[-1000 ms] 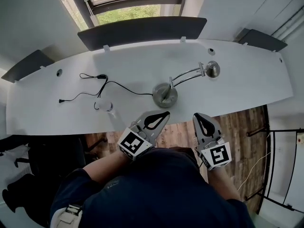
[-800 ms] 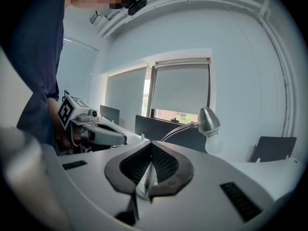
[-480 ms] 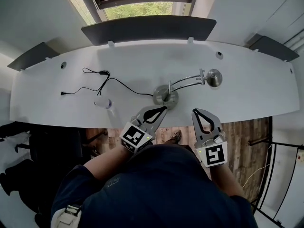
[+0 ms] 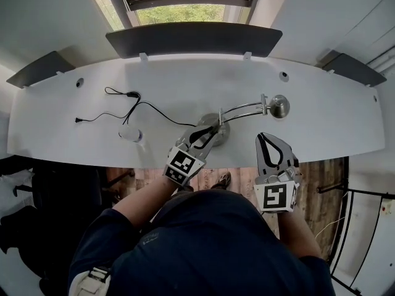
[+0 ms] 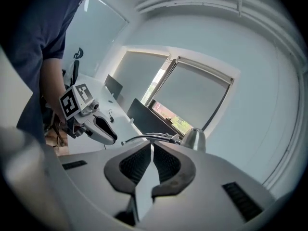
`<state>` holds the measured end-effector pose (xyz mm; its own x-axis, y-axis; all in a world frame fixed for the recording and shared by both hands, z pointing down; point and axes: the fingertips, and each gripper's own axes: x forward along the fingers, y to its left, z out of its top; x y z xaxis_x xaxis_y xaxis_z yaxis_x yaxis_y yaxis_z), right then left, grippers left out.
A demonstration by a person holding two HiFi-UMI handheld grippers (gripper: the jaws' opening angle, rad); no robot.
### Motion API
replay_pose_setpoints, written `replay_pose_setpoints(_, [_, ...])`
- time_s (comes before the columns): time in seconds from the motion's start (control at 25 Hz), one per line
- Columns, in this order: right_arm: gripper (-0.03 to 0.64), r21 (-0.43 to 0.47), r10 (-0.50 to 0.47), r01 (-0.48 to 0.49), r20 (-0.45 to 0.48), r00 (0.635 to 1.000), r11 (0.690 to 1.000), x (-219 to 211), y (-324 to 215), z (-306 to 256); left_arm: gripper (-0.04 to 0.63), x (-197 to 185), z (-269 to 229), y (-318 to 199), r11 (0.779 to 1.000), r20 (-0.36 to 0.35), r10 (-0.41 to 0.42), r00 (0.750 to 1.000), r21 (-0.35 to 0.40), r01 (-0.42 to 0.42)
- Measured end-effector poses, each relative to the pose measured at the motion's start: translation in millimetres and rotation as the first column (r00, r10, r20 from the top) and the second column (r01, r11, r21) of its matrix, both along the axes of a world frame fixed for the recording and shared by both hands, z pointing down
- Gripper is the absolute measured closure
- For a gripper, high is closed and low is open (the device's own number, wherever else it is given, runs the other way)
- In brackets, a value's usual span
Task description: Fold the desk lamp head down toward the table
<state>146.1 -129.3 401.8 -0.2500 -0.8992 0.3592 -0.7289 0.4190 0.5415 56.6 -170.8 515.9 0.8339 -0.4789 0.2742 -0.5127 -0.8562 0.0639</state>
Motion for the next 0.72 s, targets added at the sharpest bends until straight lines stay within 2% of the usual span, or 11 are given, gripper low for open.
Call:
replay_pose_setpoints(0.12, [0.595,0.013,0.028,-0.027,-0.103,0.994,1.0,2.7,-7.6,-1.2,0.509,3.4,8.8,-9.3,1.0,0.006,-0.003,1.0,-0.002,0.003])
replay_pose_setpoints(0.24, [0.52,0.02,0.051,-0.048,-0.194,0.98,0.999,6.2,-16.2,1.3,0.479,7.2,17.3,-16.8,1.0,0.015,-0.005,1.0,-0.002,0.005])
replay_pose_setpoints(0.36, [0.485,0.043,0.064,-0.054,-0.295,0.953,0.998,8.0,-24.4,0.8,0.469,10.8,24.0,-23.7,1.0,0.021,-0.013,1.0,-0.007,0.013])
replay_pose_setpoints(0.52, [0.467,0.095,0.079,-0.038,-0.468,0.88,0.995,10.1,-35.7,0.2,0.468,18.7,31.0,-28.5,1.0,0.029,-0.005,1.0,0.003,0.005])
replay_pose_setpoints(0.72, [0.457,0.167,0.102,0.012,-0.655,0.748,0.986,8.6,-46.1,3.2,0.468,28.5,38.5,-32.1,1.0,0.056,0.006,0.998,0.007,-0.006])
